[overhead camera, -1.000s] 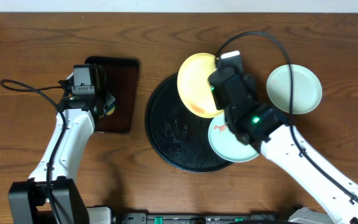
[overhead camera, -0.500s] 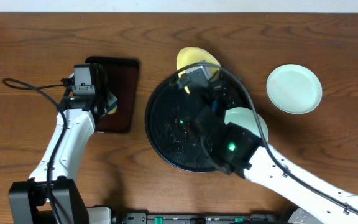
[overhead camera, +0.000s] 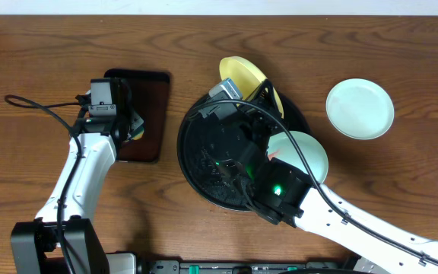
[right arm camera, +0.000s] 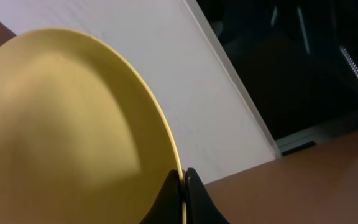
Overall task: Clean dirty plates on tray and stack at the side
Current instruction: 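Lift the yellow plate with the right gripper onto the set-aside green plate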
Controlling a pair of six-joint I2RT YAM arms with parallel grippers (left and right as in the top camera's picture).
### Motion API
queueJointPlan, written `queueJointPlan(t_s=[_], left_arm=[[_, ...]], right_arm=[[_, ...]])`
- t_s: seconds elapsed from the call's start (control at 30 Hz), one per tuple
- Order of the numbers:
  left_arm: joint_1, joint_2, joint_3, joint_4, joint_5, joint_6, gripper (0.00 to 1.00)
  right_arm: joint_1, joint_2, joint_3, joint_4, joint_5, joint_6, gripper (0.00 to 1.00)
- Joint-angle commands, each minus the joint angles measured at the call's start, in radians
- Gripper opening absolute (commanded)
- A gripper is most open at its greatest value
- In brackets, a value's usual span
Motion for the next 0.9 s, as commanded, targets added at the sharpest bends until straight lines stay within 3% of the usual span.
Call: queueJointPlan(t_s=[0.0, 0.23, 0.33, 0.4, 0.53, 0.73, 0.87], left_arm=[[-0.001, 0.002, -0.007, -0.002, -0.002, 0.017, 0.08], [-0.001, 0.002, -0.007, -0.002, -0.002, 0.018, 0.08], [-0.002, 0.002, -0.007, -0.002, -0.002, 0.018, 0.08], [-0.001, 0.002, -0.008, -0.002, -0.002, 0.018, 0.07], [-0.001, 0.002, -0.008, -0.002, -0.003, 0.021, 0.08], [-0.001, 0.002, -0.008, -0.002, -0.003, 0.021, 0.07], [-0.001, 0.002, -0.008, -0.002, -0.003, 0.021, 0.07]], right_arm=[[0.011, -0.021, 0.007, 0.004, 0.027, -0.051, 0.01], [0.011, -0.021, 0.007, 0.003, 0.027, -0.022, 0.01], [0.007, -0.021, 0.007, -0.01, 0.027, 0.068, 0.01], [-0.004, -0.021, 0.007, -0.042, 0.027, 0.175, 0.01], [-0.066, -0.021, 0.007, -0.189, -0.008, 0.533, 0.01], [-0.26, -0.021, 0.007, -0.444, -0.341, 0.993, 0.01], [-0.418, -0.029, 0.007, -0.499, -0.509, 1.176, 0.01]])
